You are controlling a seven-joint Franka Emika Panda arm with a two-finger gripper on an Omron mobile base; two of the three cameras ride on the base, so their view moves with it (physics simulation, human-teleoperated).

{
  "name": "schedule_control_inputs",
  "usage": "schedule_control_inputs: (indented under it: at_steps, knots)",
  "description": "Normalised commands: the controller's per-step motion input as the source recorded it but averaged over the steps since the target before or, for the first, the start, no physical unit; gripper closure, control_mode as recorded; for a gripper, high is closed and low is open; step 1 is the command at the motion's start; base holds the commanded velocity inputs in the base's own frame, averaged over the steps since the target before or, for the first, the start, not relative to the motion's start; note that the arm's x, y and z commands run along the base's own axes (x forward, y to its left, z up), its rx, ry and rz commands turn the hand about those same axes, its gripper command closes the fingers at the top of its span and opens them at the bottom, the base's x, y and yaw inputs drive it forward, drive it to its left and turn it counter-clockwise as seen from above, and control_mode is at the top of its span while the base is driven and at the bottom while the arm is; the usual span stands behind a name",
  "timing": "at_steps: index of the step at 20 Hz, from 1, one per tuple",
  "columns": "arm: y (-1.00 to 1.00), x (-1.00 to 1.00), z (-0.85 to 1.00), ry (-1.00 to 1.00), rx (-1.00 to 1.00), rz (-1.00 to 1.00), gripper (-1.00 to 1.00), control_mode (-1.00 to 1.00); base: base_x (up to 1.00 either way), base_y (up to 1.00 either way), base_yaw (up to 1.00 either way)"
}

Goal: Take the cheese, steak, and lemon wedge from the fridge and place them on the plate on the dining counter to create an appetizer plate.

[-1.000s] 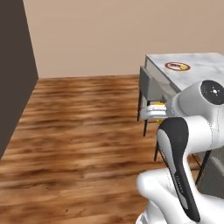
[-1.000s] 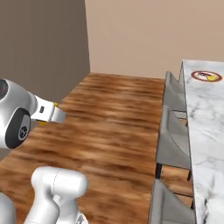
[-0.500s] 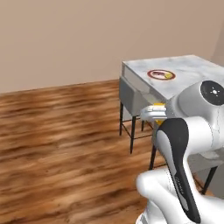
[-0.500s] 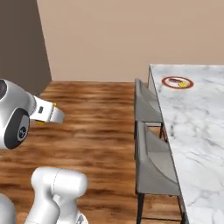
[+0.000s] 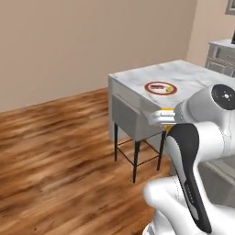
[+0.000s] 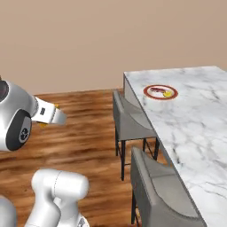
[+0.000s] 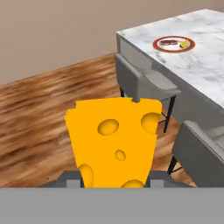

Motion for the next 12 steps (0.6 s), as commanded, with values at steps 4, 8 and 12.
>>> schedule_control_inputs:
  at_steps: [4,8,12]
  knots:
    - [0.0,0.0,0.0,0.0,0.0,0.0,1.0,1.0,0.81,1.0,-0.34]
    - [0.0,0.0,0.0,0.0,0.0,0.0,1.0,1.0,0.8,0.58,-0.47]
    - [0.0,0.0,0.0,0.0,0.0,0.0,1.0,1.0,0.84,0.44,-0.62]
